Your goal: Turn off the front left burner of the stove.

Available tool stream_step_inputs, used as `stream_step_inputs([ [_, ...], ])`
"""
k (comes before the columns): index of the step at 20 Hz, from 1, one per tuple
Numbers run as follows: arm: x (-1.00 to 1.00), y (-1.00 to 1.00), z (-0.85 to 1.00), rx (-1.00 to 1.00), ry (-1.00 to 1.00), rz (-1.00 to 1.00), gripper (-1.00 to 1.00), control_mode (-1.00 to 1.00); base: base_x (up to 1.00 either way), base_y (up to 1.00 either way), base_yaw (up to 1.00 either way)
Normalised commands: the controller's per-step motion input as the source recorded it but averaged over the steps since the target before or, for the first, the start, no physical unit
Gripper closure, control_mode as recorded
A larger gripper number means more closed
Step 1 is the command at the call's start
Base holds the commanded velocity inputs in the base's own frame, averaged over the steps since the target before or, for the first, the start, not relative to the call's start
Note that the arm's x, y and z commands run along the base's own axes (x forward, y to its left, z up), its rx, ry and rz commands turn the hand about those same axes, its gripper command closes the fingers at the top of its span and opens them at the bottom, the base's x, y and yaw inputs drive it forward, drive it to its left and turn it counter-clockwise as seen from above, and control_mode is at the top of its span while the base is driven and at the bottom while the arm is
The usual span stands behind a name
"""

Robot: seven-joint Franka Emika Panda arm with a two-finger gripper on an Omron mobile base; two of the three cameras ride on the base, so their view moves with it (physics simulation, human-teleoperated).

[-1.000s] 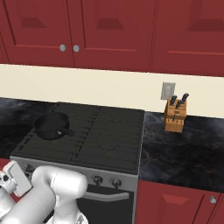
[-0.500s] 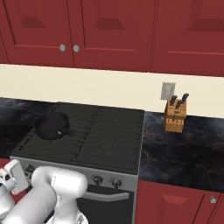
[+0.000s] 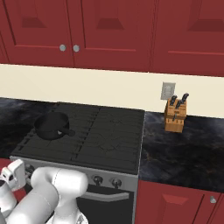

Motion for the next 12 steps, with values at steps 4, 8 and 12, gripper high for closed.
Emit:
stream_step_inputs([
  [4,0.0,0.0,0.25,0.31,-0.17,0.0,1.0,-1.0,0.0,0.0,0.0],
  [8,0.0,0.0,0.23,0.32,-0.19,0.0,1.0,-1.0,0.0,0.0,0.0],
  [12,0.01,0.0,0.25,0.33,-0.18,0.0,1.0,-1.0,0.0,0.0,0.0],
])
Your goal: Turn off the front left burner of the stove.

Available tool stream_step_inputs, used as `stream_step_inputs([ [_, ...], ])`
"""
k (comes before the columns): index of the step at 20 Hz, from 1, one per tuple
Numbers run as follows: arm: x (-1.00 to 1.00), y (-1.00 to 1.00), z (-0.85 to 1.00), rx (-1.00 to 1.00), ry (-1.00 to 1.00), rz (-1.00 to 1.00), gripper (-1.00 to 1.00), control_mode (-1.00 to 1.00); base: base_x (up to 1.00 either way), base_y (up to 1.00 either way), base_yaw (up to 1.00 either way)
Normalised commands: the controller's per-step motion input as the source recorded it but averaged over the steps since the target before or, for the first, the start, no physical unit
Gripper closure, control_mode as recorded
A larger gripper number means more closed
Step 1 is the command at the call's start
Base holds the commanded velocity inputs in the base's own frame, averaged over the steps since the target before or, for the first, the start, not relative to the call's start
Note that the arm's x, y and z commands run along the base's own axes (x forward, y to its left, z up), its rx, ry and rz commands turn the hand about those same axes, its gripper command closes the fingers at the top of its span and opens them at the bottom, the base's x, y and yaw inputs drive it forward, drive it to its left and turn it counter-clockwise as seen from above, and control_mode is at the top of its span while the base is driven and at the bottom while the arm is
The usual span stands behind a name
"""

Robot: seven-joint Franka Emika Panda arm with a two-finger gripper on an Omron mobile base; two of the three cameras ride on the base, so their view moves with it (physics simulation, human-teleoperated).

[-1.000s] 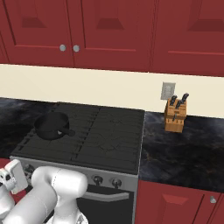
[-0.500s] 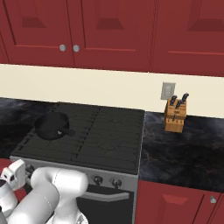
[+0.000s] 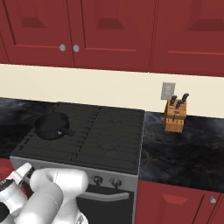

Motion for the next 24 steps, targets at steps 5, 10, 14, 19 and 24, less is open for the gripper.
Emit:
stream_step_inputs([
  [5,0.15,-0.01,0.43,0.33,-0.13,0.0,1.0,-1.0,0.0,0.0,0.0],
  [10,0.12,0.0,0.45,0.35,-0.12,0.0,1.0,-1.0,0.0,0.0,0.0],
  [14,0.03,0.0,0.35,0.41,-0.09,0.0,1.0,-1.0,0.0,0.0,0.0],
  [19,0.0,0.0,0.41,0.43,-0.08,0.0,1.0,-1.0,0.0,0.0,0.0],
  [24,0.0,0.0,0.47,0.46,-0.02,0.0,1.0,-1.0,0.0,0.0,0.0],
])
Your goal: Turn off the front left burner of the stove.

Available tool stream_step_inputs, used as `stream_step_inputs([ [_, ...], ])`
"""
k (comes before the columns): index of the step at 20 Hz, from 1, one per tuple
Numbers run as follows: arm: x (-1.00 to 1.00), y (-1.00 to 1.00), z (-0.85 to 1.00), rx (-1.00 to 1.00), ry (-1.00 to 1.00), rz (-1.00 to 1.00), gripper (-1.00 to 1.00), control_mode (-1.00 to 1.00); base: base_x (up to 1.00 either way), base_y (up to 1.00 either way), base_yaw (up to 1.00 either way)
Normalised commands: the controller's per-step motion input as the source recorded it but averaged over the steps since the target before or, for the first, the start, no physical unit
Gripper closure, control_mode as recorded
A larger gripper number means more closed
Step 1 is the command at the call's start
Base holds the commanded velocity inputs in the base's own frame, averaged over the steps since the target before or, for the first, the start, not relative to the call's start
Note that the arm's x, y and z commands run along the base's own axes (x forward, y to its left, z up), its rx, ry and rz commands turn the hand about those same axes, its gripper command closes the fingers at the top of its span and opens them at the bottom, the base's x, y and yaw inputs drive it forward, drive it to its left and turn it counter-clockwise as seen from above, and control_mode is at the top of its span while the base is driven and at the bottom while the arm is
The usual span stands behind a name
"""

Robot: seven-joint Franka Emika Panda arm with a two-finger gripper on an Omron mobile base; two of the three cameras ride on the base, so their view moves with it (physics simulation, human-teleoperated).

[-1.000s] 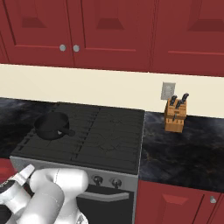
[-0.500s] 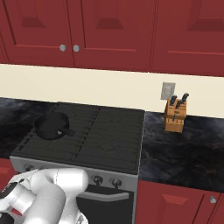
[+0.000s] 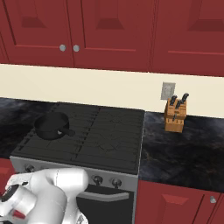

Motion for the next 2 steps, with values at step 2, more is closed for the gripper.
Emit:
stream_step_inputs([
  [2,0.0,0.0,0.49,0.48,0.0,0.0,1.0,-1.0,0.0,0.0,0.0],
])
